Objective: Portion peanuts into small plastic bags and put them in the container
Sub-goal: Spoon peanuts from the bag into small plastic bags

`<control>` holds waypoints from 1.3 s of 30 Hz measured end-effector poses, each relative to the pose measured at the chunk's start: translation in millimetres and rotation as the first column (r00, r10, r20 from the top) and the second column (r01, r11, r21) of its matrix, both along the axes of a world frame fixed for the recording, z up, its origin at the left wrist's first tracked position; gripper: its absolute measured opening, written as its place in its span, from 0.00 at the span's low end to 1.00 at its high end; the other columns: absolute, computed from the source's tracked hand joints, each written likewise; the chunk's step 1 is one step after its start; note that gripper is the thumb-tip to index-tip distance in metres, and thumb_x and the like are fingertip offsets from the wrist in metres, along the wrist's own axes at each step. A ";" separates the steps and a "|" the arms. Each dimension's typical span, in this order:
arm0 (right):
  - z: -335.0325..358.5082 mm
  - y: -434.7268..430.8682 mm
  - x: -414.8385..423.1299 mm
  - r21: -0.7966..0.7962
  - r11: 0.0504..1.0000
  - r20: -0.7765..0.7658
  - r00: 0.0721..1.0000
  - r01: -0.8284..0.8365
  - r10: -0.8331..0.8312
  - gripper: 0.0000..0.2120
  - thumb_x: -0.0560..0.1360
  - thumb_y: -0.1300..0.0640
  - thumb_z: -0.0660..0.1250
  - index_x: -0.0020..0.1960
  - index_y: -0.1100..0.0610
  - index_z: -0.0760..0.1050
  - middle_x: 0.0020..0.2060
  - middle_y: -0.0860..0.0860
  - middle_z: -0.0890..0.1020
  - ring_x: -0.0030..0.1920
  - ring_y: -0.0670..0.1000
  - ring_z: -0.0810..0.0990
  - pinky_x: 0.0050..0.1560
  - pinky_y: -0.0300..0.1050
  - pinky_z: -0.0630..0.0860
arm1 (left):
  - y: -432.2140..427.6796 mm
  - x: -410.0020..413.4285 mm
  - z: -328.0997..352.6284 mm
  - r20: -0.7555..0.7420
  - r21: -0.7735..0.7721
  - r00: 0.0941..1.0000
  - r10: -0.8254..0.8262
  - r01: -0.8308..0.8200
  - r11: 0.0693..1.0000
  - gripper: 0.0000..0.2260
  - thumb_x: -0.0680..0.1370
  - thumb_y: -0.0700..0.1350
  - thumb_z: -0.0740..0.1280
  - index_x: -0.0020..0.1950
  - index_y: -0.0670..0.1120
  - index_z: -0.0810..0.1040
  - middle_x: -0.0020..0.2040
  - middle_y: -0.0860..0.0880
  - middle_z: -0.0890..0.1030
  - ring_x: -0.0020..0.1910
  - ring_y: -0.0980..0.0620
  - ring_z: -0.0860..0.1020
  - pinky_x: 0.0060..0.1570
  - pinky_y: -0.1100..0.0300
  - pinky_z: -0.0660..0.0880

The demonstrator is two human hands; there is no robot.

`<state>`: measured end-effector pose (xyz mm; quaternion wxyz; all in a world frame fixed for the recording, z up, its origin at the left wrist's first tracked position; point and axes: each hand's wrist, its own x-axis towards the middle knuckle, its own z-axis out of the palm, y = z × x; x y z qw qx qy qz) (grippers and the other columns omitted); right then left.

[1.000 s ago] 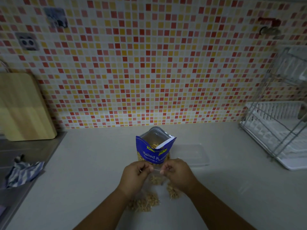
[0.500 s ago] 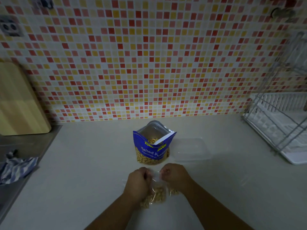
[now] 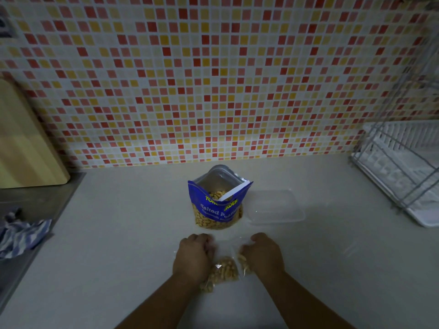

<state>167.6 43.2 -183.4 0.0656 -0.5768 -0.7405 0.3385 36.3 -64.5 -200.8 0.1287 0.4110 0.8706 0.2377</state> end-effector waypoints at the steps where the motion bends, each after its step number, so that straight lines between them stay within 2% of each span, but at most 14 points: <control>1: -1.0 0.1 -0.4 -0.058 0.998 -0.036 0.999 0.019 -0.022 0.13 0.71 0.54 0.69 0.53 0.58 0.76 0.52 0.57 0.82 0.54 0.56 0.81 0.55 0.47 0.77 | 0.4 0.8 2.0 0.016 -0.009 1.000 -0.003 0.003 1.000 0.13 0.76 0.51 0.61 0.59 0.52 0.77 0.53 0.47 0.79 0.53 0.47 0.75 0.53 0.57 0.73; 4: -1.7 1.8 1.1 -0.250 0.956 -0.233 0.948 0.156 -0.216 0.10 0.68 0.60 0.71 0.48 0.61 0.78 0.41 0.57 0.83 0.41 0.56 0.82 0.46 0.47 0.81 | 0.8 4.0 6.9 -0.011 -0.017 1.000 0.000 0.000 1.000 0.17 0.76 0.52 0.62 0.64 0.52 0.73 0.58 0.47 0.76 0.58 0.47 0.72 0.57 0.56 0.70; 7: 6.5 1.4 5.7 -0.416 0.899 -0.404 0.857 0.139 -0.319 0.07 0.70 0.68 0.71 0.45 0.60 0.75 0.32 0.55 0.78 0.27 0.49 0.77 0.24 0.32 0.74 | 4.4 6.5 15.9 0.006 0.036 1.000 0.001 -0.002 0.999 0.17 0.75 0.53 0.64 0.62 0.50 0.75 0.57 0.47 0.78 0.57 0.46 0.73 0.57 0.56 0.70; 10: 7.5 1.4 8.6 -0.403 0.913 -0.488 0.831 0.056 -0.266 0.10 0.69 0.69 0.71 0.49 0.63 0.78 0.37 0.57 0.81 0.31 0.49 0.78 0.31 0.37 0.75 | 9.8 10.2 28.0 0.202 0.146 0.979 -0.036 0.006 0.989 0.15 0.71 0.56 0.64 0.52 0.51 0.81 0.48 0.50 0.83 0.48 0.52 0.79 0.49 0.62 0.74; 12: 12.4 -3.0 9.6 -0.364 0.931 -0.535 0.816 0.013 -0.220 0.09 0.68 0.68 0.72 0.47 0.60 0.80 0.40 0.58 0.82 0.35 0.51 0.78 0.36 0.38 0.75 | 11.2 15.4 37.8 0.336 0.192 0.941 -0.040 -0.027 0.981 0.09 0.73 0.52 0.67 0.47 0.50 0.83 0.45 0.52 0.84 0.45 0.55 0.79 0.42 0.71 0.71; 15: 21.8 -7.7 11.2 -0.320 0.946 -0.578 0.802 -0.050 -0.153 0.10 0.62 0.64 0.73 0.42 0.55 0.79 0.38 0.57 0.83 0.37 0.53 0.80 0.38 0.41 0.75 | 11.1 17.3 45.1 0.352 0.264 0.934 -0.063 -0.034 0.964 0.05 0.75 0.46 0.68 0.40 0.54 0.81 0.39 0.55 0.82 0.40 0.60 0.78 0.38 0.71 0.69; 18: 34.2 -8.4 13.0 -0.227 0.966 -0.612 0.790 -0.120 -0.045 0.13 0.66 0.70 0.73 0.43 0.55 0.76 0.33 0.49 0.79 0.34 0.47 0.76 0.35 0.33 0.75 | 8.7 16.4 52.8 0.366 0.301 0.926 -0.097 -0.018 0.954 0.09 0.74 0.44 0.69 0.36 0.57 0.79 0.37 0.57 0.81 0.37 0.64 0.77 0.37 0.74 0.69; 21: 45.1 -5.2 12.6 0.049 0.983 -0.544 0.821 -0.178 0.176 0.11 0.65 0.60 0.74 0.37 0.45 0.76 0.36 0.46 0.79 0.39 0.47 0.77 0.43 0.39 0.75 | 6.5 15.5 58.6 0.328 0.317 0.930 -0.166 0.057 0.947 0.10 0.74 0.43 0.70 0.35 0.58 0.79 0.35 0.58 0.82 0.35 0.66 0.77 0.37 0.73 0.69; 23: 50.0 -2.8 12.3 0.176 0.958 -0.467 0.837 -0.227 0.284 0.03 0.63 0.51 0.71 0.34 0.45 0.77 0.34 0.44 0.80 0.40 0.47 0.79 0.46 0.42 0.74 | 5.0 13.4 61.1 0.285 0.333 0.935 -0.209 0.107 0.937 0.08 0.73 0.44 0.70 0.36 0.56 0.81 0.33 0.60 0.81 0.34 0.66 0.77 0.35 0.75 0.68; 25: 50.1 0.7 11.8 0.292 0.911 -0.342 0.858 -0.291 0.384 0.06 0.63 0.48 0.68 0.37 0.48 0.80 0.34 0.43 0.80 0.42 0.48 0.78 0.46 0.36 0.69 | 3.6 11.0 63.7 0.219 0.342 0.945 -0.242 0.158 0.926 0.05 0.73 0.44 0.71 0.39 0.52 0.83 0.31 0.61 0.80 0.33 0.66 0.76 0.34 0.75 0.66; 28: 52.8 2.4 10.6 0.387 0.850 -0.215 0.861 -0.357 0.460 0.11 0.66 0.47 0.65 0.42 0.51 0.81 0.37 0.46 0.82 0.45 0.47 0.73 0.43 0.26 0.62 | 2.0 7.9 67.6 0.126 0.352 0.956 -0.264 0.206 0.913 0.03 0.73 0.44 0.71 0.41 0.50 0.84 0.32 0.61 0.79 0.34 0.66 0.76 0.34 0.75 0.66; 31: 57.1 0.8 9.0 0.467 0.781 -0.153 0.832 -0.416 0.534 0.11 0.68 0.49 0.64 0.43 0.53 0.82 0.39 0.49 0.83 0.44 0.45 0.70 0.43 0.32 0.64 | 1.3 7.0 71.4 0.070 0.358 0.960 -0.270 0.228 0.905 0.03 0.72 0.45 0.71 0.40 0.49 0.84 0.30 0.62 0.77 0.35 0.66 0.76 0.34 0.75 0.66; 35: 56.8 -2.1 7.9 0.584 0.679 -0.062 0.810 -0.445 0.583 0.09 0.68 0.50 0.61 0.38 0.51 0.78 0.35 0.47 0.82 0.40 0.52 0.75 0.40 0.44 0.73 | 0.8 7.1 74.6 0.043 0.373 0.966 -0.256 0.222 0.901 0.03 0.72 0.44 0.71 0.39 0.49 0.83 0.31 0.62 0.75 0.38 0.67 0.75 0.35 0.76 0.65; 39: 56.6 -4.8 4.4 0.671 0.610 -0.060 0.789 -0.421 0.611 0.05 0.66 0.54 0.59 0.34 0.50 0.74 0.31 0.45 0.79 0.37 0.47 0.69 0.36 0.39 0.66 | 0.7 6.8 72.6 0.018 0.369 0.969 -0.245 0.221 0.903 0.03 0.72 0.45 0.71 0.38 0.49 0.82 0.32 0.61 0.74 0.36 0.64 0.74 0.36 0.75 0.64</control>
